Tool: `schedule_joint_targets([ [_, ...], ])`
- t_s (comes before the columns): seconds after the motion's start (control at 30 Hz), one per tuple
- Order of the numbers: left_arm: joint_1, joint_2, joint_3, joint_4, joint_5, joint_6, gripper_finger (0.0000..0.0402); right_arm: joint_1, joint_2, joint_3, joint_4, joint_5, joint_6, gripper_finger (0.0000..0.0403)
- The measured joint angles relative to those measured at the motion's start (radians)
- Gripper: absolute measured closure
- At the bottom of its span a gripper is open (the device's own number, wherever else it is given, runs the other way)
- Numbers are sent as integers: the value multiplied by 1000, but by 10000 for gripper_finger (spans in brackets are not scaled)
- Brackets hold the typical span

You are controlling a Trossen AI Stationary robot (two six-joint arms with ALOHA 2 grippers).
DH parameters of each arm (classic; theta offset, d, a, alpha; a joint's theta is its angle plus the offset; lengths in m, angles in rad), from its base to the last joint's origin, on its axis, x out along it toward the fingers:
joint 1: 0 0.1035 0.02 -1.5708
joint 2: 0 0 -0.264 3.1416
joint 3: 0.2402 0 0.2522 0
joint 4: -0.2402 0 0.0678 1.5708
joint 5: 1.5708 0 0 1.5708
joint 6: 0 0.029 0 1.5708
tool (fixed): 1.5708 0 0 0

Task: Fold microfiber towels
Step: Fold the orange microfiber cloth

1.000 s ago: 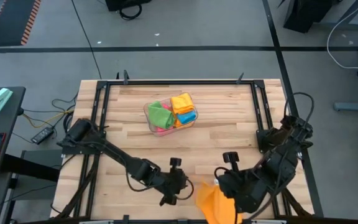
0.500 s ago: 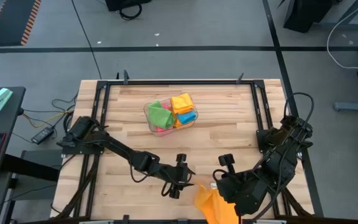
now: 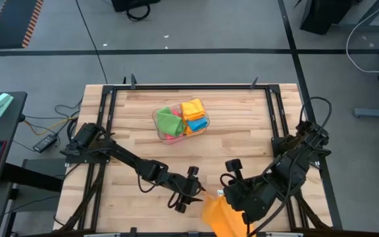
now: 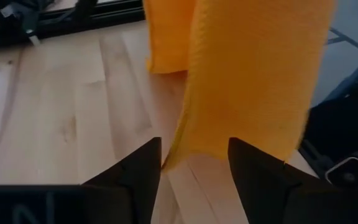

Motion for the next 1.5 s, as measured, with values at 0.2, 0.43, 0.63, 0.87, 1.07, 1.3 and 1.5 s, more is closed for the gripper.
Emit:
schedule_joint_targets([
  [0.2,0,0,0,-1,5,1,229,-7,0,0,0,16,-9,395],
  [0.43,0,0,0,-6,5,1,325,-7,0,0,0,44,-11,395],
  [0.63,-7,-1,10,-22,-23,-6,390,-4,0,0,-2,53,-2,395],
  [0.87,-77,-93,148,-526,-55,-163,392,3,0,-1,-124,45,100,395],
  [1.07,-130,-156,327,-931,-126,-278,395,-36,2,-59,-204,72,177,395],
  [1.3,-138,-166,499,-1328,-94,-412,396,-130,1,-165,-220,128,127,395],
  [1.5,-85,-166,557,-1535,-146,-479,391,-222,1,-203,-220,262,32,395],
])
